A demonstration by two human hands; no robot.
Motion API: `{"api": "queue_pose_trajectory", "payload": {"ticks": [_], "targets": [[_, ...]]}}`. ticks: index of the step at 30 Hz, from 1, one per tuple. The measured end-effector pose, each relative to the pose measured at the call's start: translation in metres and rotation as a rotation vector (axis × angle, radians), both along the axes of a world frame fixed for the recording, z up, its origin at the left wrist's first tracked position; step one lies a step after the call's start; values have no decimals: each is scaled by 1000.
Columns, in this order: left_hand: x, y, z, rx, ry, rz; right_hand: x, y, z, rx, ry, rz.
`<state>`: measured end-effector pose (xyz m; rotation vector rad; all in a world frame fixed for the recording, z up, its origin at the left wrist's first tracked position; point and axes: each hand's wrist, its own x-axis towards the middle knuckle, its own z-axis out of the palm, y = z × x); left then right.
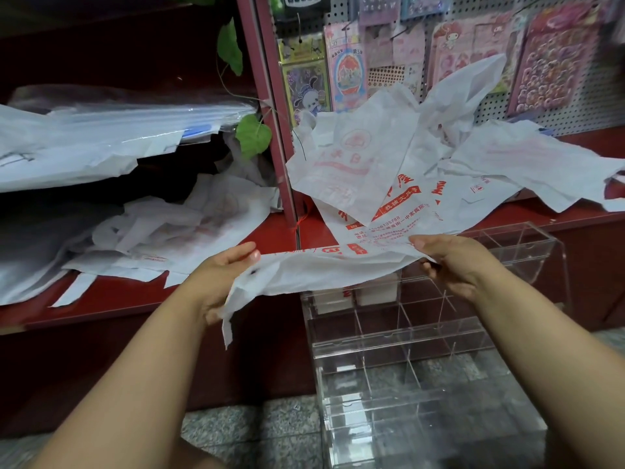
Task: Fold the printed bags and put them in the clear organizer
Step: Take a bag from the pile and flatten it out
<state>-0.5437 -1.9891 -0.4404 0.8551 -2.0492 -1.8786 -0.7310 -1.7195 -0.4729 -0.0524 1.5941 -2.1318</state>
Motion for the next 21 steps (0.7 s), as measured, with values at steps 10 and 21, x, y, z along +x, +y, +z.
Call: {"api": "queue_pose_trajectory", "payload": {"ticks": [10, 21], "targets": [[11, 2, -8, 147, 14, -291, 1, -7, -10, -18, -31, -152], [38, 1, -5, -283, -47, -39, 6, -17, -17, -20, -81, -256]]}}
